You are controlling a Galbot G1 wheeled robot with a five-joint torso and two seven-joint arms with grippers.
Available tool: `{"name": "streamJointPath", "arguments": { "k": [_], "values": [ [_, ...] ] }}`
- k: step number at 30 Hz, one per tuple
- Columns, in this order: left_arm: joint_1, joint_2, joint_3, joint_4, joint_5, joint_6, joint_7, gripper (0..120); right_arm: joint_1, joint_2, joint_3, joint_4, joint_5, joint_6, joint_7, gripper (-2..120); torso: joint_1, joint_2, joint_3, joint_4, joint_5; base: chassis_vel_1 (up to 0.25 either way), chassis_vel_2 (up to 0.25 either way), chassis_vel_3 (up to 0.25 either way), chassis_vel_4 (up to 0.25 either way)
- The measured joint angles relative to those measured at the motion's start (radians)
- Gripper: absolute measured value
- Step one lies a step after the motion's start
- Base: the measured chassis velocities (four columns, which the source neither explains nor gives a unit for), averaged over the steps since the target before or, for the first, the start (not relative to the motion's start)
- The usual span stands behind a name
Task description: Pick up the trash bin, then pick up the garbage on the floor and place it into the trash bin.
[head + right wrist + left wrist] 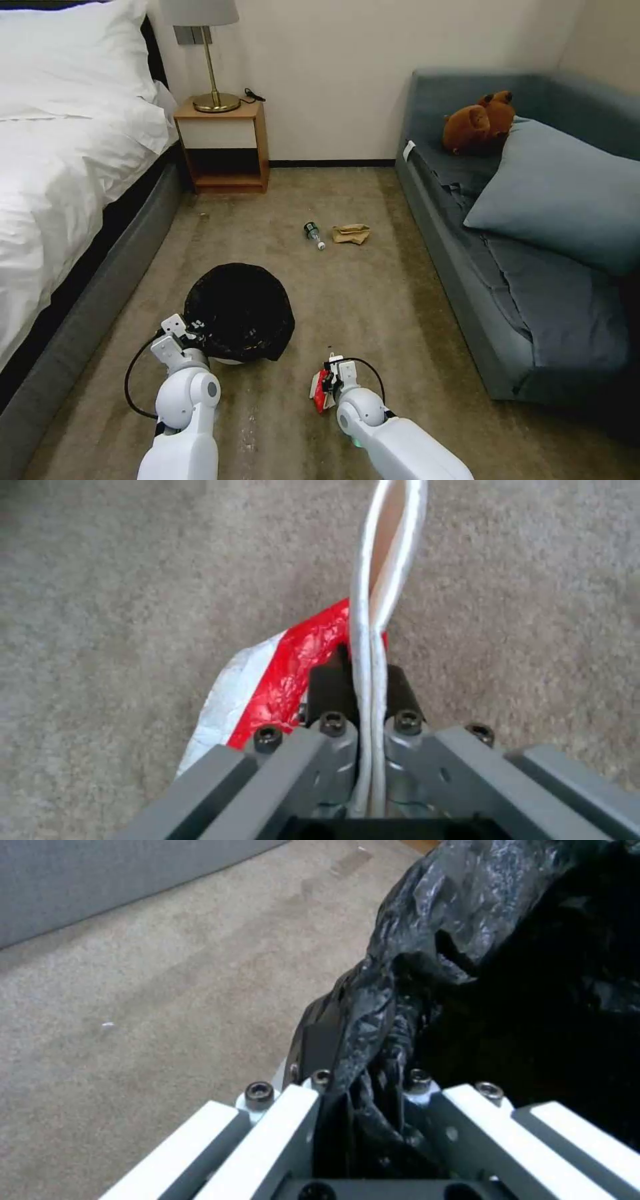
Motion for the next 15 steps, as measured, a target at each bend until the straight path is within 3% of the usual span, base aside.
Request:
{"name": "streamJointPath", "arguments": {
  "k": [8, 15],
  "values": [
    [-0.001, 0.005, -0.001, 0.01, -0.006, 0.0, 0.0, 2, -0.008, -0.023, 0.014, 0.032, -0.026, 0.015, -0.01, 0, 0.0, 0.0, 0.0, 0.0, 0.0, 0.0, 0.0, 0.0, 0.0],
    [-0.023, 0.014, 0.001, 0.025, -0.025, 0.007, 0.0, 2, -0.026, -0.095, 0.091, 0.229, -0.048, 0.05, 0.031, 0, 0.0, 0.0, 0.0, 0.0, 0.0, 0.0, 0.0, 0.0, 0.0]
  ]
}}
